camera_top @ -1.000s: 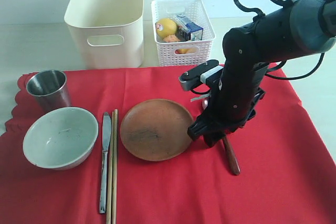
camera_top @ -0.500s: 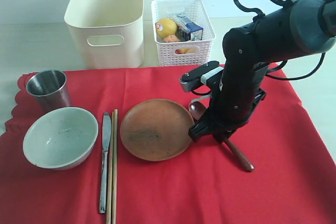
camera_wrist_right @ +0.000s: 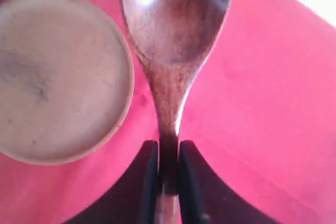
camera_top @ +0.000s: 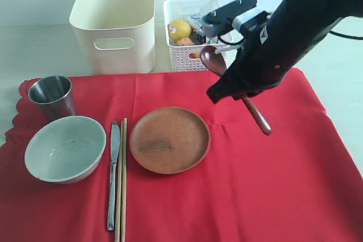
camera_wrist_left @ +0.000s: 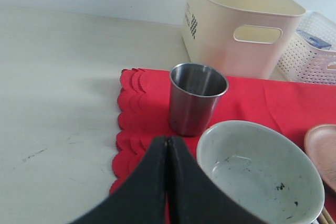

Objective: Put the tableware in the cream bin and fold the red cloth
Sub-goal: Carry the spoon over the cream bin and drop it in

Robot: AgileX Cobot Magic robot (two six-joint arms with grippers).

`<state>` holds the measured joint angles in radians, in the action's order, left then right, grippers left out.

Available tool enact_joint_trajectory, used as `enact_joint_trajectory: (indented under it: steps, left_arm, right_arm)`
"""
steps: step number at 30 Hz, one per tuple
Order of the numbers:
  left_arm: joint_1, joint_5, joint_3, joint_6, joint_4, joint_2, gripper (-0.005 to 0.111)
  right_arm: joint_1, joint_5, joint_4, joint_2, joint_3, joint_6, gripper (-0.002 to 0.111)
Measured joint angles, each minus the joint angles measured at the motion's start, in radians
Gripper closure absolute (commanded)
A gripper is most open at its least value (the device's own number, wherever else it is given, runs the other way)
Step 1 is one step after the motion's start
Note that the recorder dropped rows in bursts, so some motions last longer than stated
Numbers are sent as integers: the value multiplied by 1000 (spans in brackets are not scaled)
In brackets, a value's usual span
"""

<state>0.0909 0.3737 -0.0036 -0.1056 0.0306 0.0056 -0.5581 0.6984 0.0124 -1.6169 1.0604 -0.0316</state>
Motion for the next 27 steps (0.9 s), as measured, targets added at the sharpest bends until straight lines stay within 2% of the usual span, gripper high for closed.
enact_joint_trajectory:
  steps: [4,10,12,21,27]
  left_arm:
    - [0,0,0,0,0,0,107]
    - [0,0,0,0,0,0,107]
    - [0,0,0,0,0,0,107]
    - [0,0,0,0,0,0,107]
    - [0,0,0,0,0,0,107]
  right_arm:
    - [0,-21,-50,25,84,-6,108]
    - [0,-63,-223,-27,289,-127,108]
    - [0,-82,-320,-92,405,-215,108]
    - [0,-190,-472,-305,656,-346,108]
    - [-4,-243,-749,-529,878,-586,108]
